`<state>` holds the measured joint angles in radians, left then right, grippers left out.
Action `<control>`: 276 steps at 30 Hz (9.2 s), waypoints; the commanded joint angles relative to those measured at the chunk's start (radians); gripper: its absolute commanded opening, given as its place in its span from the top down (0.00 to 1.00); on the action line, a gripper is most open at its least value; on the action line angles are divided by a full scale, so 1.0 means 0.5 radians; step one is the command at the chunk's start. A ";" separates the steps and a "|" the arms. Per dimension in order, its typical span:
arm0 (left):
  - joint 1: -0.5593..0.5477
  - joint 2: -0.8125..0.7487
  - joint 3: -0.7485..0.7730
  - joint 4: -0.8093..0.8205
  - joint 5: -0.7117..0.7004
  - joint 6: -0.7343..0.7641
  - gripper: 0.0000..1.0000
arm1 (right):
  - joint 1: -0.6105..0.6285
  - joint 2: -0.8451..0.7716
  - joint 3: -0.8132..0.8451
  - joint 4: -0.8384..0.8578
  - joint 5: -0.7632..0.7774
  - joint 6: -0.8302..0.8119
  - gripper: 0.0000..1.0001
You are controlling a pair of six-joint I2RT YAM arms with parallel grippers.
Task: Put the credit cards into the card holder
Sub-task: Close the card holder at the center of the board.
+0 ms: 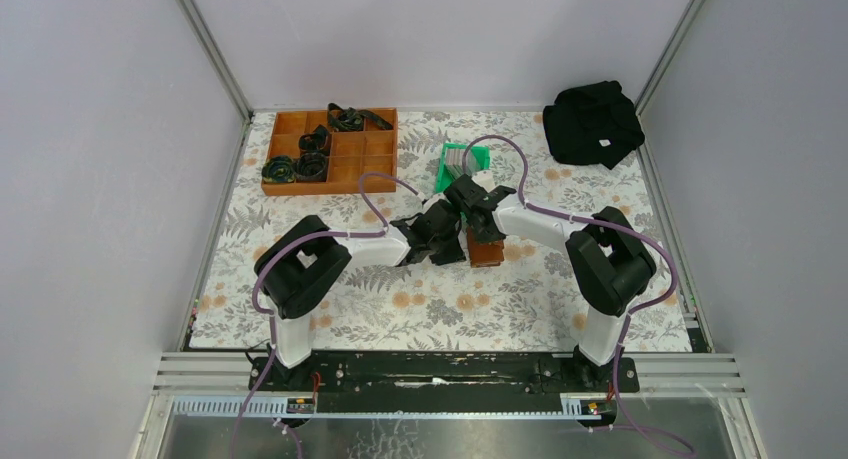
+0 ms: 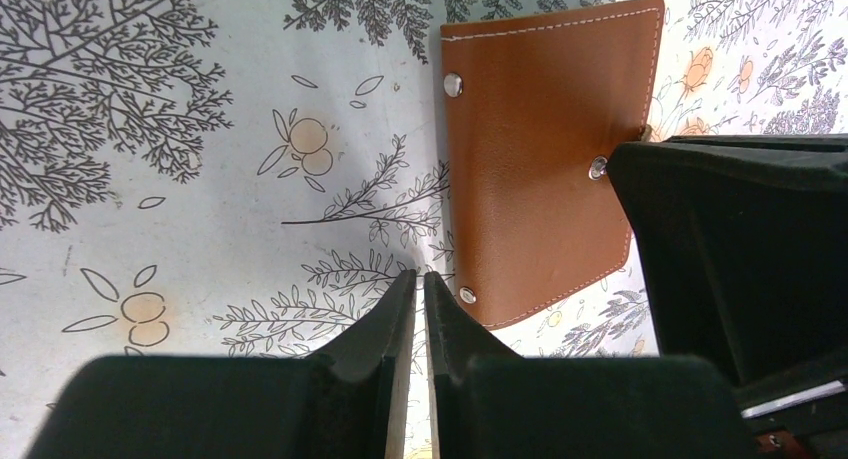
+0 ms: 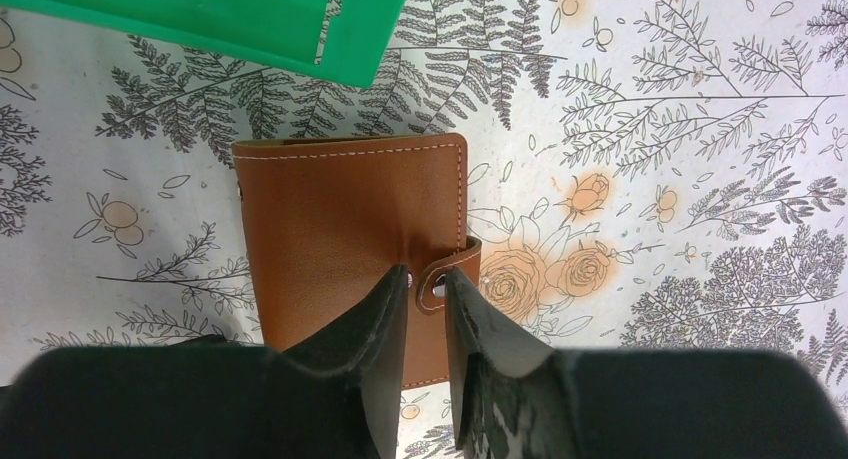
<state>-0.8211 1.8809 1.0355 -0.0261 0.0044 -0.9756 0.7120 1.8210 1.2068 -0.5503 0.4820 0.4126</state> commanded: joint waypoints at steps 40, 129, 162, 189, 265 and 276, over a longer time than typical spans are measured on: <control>0.018 -0.010 -0.011 0.094 0.022 0.037 0.86 | 0.120 -0.054 0.015 -0.076 0.034 0.024 1.00; 0.151 0.052 -0.403 0.538 0.193 -0.227 0.85 | 0.082 0.090 0.182 0.075 -0.062 -0.041 1.00; 0.169 0.076 -0.384 0.518 0.213 -0.187 0.86 | 0.025 0.087 0.109 0.110 -0.111 -0.015 1.00; 0.170 0.102 -0.359 0.515 0.201 -0.193 0.86 | 0.024 -0.048 0.053 0.084 -0.070 -0.035 1.00; 0.185 0.156 -0.304 0.415 0.216 -0.138 0.86 | -0.135 0.061 -0.274 0.250 -0.344 0.204 1.00; 0.183 0.155 -0.317 0.391 0.201 -0.153 0.86 | -0.154 0.042 -0.505 0.360 -0.441 0.317 0.99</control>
<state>-0.7387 1.9068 0.8940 0.2989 0.1585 -1.0893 0.6559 1.7462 1.0401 -0.2840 0.3264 0.5350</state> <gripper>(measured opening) 0.142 0.010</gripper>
